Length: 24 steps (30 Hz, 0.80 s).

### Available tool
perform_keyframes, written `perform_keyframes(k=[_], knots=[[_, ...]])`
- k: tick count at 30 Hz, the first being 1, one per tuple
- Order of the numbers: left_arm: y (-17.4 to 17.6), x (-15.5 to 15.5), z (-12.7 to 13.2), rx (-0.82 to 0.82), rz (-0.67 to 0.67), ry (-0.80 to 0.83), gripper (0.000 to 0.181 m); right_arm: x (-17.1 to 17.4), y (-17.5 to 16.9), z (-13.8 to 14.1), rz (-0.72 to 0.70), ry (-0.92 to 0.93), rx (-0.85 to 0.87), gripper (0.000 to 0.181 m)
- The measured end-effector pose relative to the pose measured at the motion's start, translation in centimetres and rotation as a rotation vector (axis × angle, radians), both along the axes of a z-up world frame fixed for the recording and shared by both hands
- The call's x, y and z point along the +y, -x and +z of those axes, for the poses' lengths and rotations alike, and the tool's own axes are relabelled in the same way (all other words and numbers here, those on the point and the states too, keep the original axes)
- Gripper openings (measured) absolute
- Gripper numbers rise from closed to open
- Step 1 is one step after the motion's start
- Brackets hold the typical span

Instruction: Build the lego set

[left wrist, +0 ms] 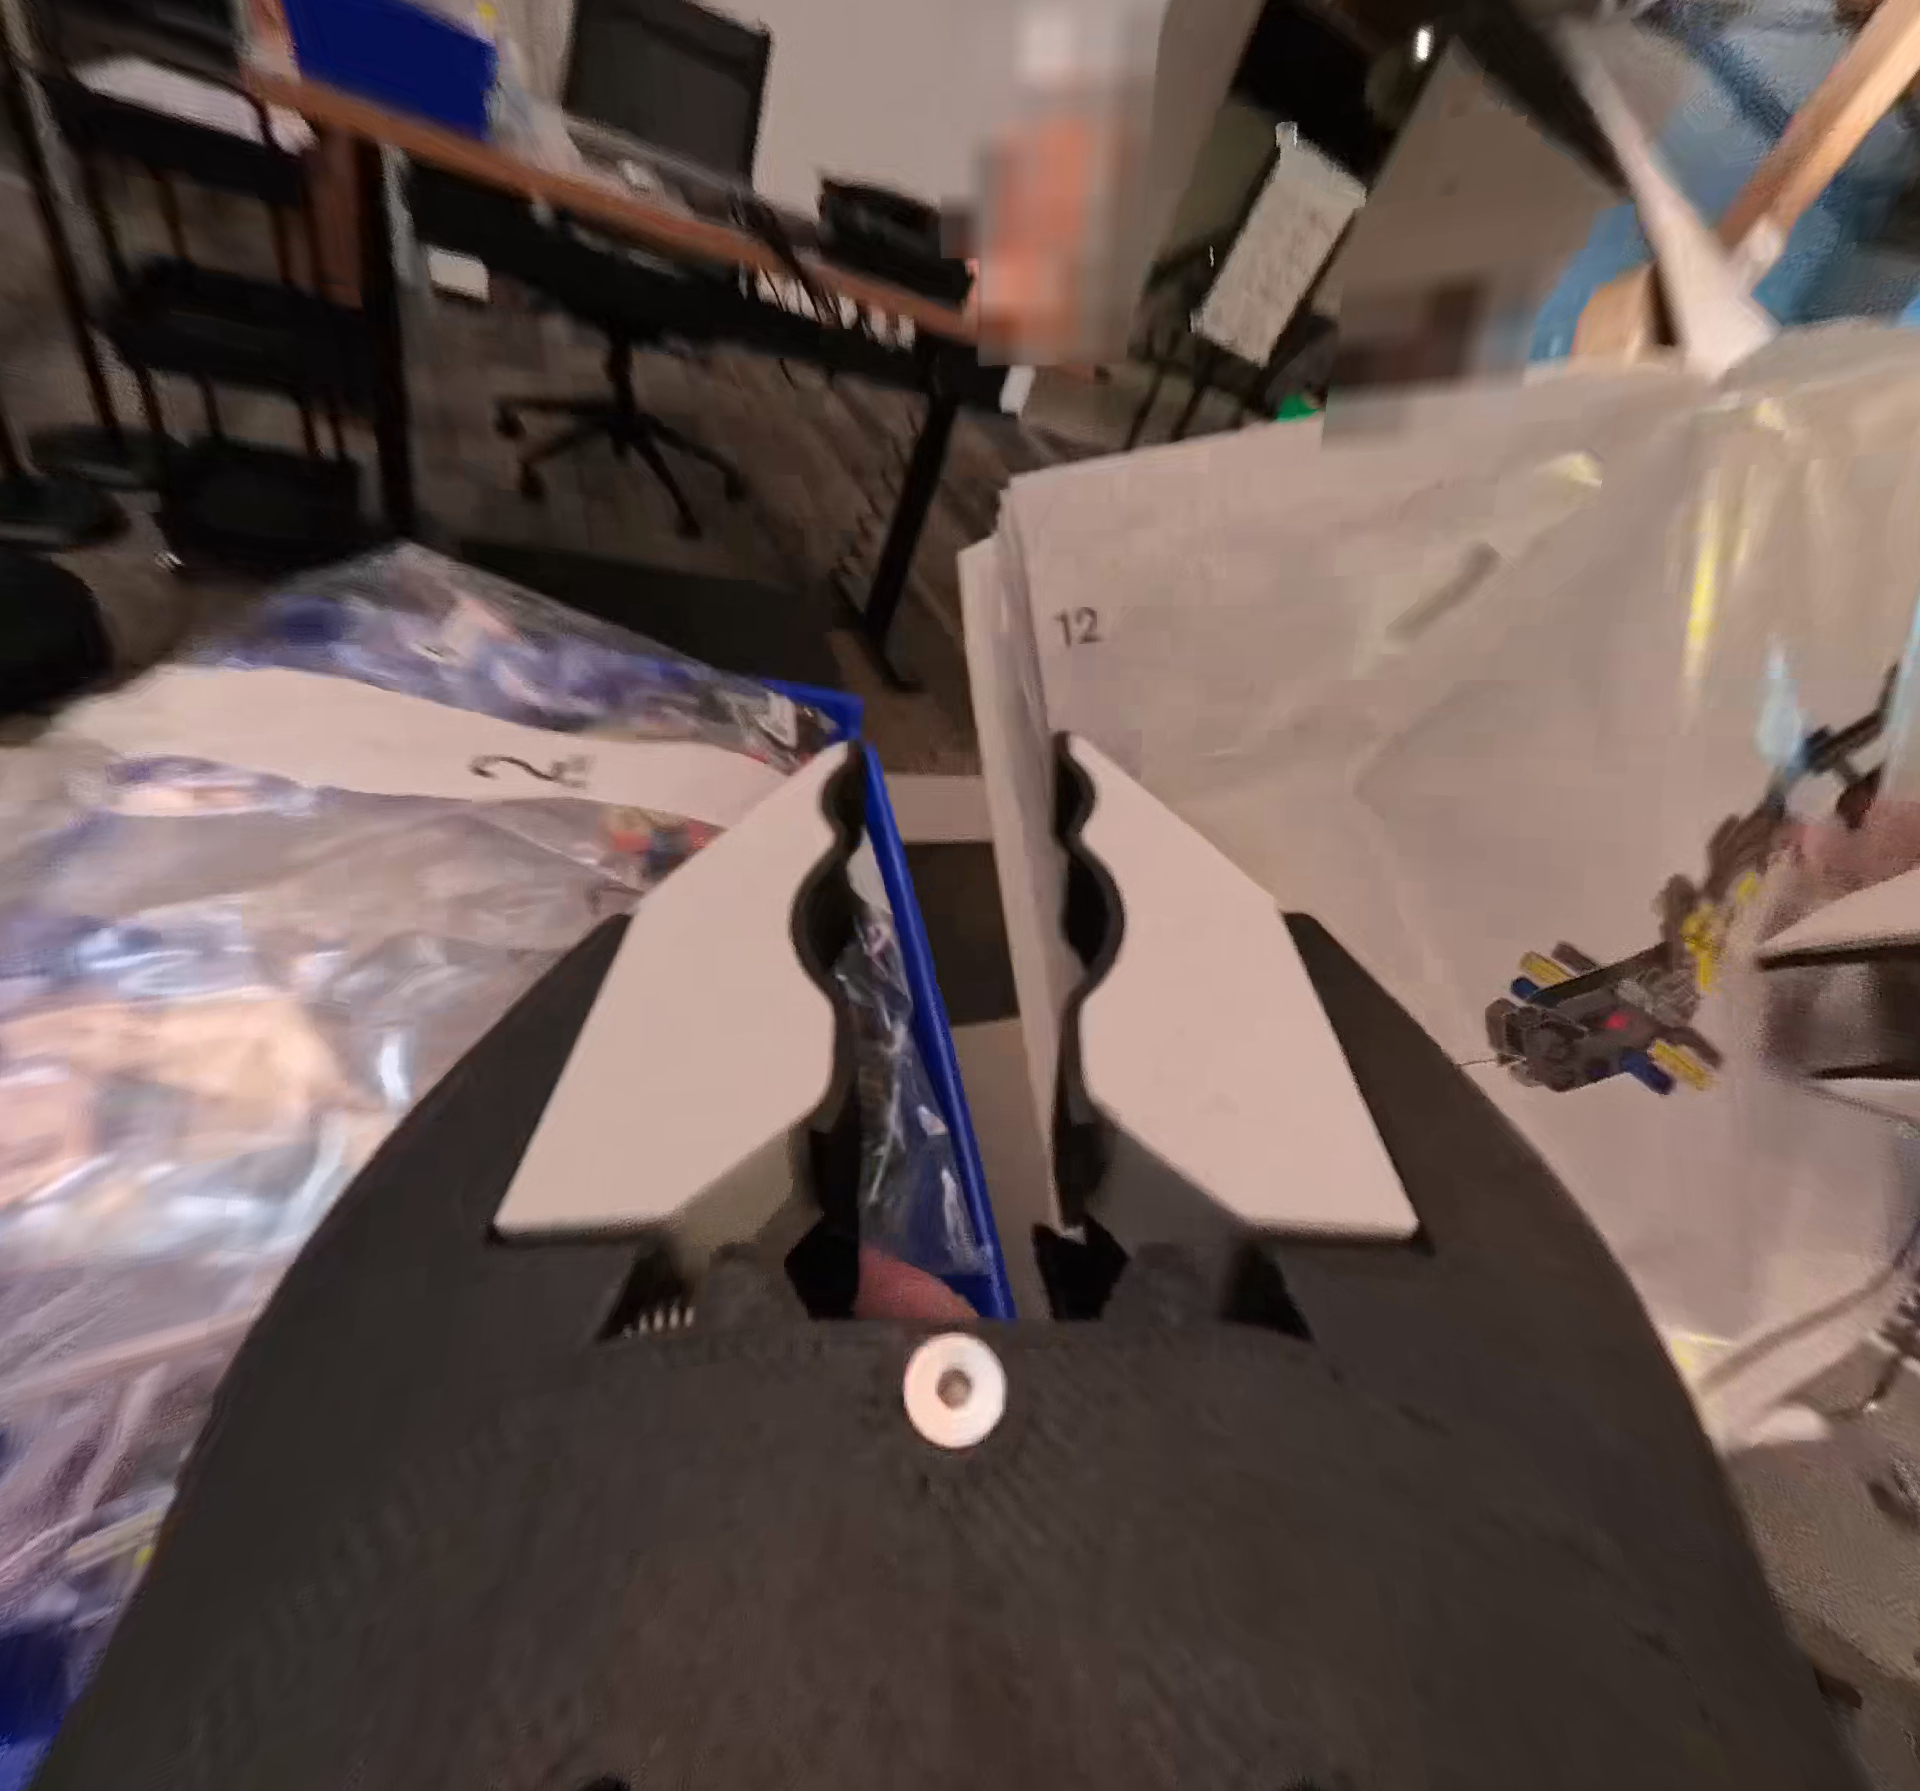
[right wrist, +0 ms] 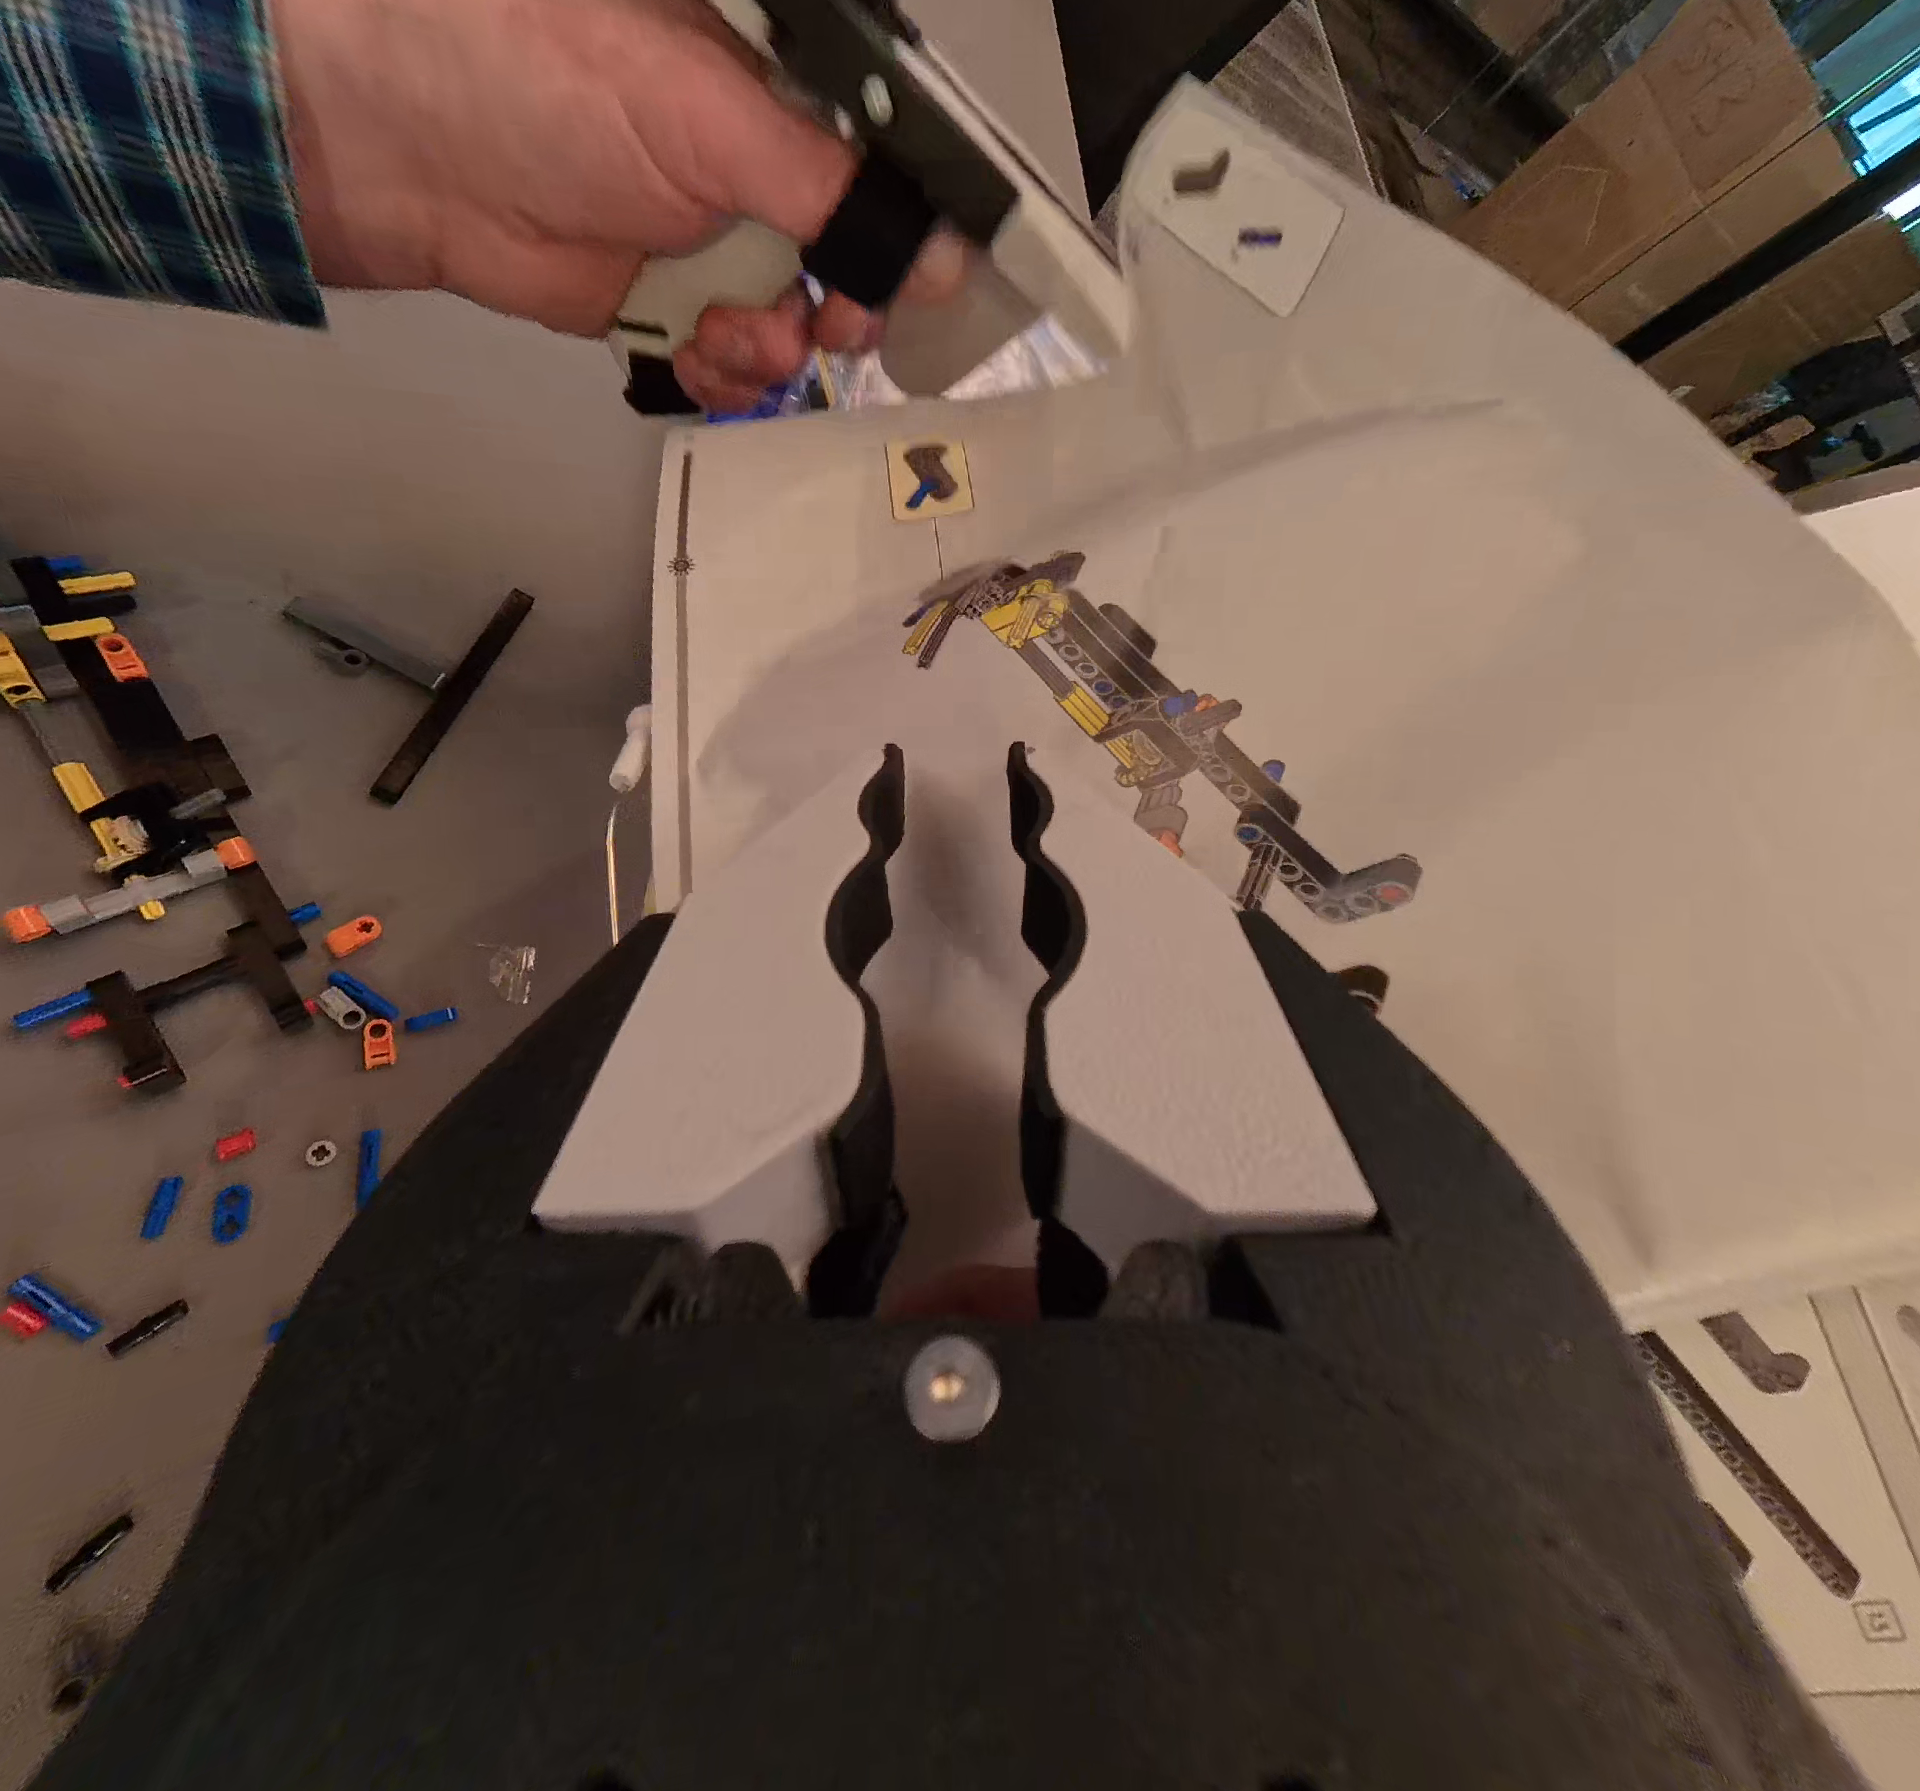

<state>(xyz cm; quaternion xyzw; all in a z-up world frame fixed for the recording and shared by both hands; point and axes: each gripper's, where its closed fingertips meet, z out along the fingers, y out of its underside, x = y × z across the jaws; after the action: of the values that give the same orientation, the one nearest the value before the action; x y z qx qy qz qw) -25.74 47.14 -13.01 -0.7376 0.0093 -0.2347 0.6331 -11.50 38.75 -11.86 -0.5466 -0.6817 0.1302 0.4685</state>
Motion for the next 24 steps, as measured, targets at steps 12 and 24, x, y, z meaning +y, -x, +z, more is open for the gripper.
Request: perform_keyframes(k=[12, 24], knots=[[-2.0, -6.7, 4.9, -0.049, -0.540, -0.017, 0.143, 0.1, 0.2, -0.2, -0.002, 0.024, 0.000, 0.019], [-5.1, -1.3, 0.6, -0.244, -0.579, 0.173, 0.065, 0.3, 0.4, -0.2, -0.008, 0.037, 0.000, 0.016]])
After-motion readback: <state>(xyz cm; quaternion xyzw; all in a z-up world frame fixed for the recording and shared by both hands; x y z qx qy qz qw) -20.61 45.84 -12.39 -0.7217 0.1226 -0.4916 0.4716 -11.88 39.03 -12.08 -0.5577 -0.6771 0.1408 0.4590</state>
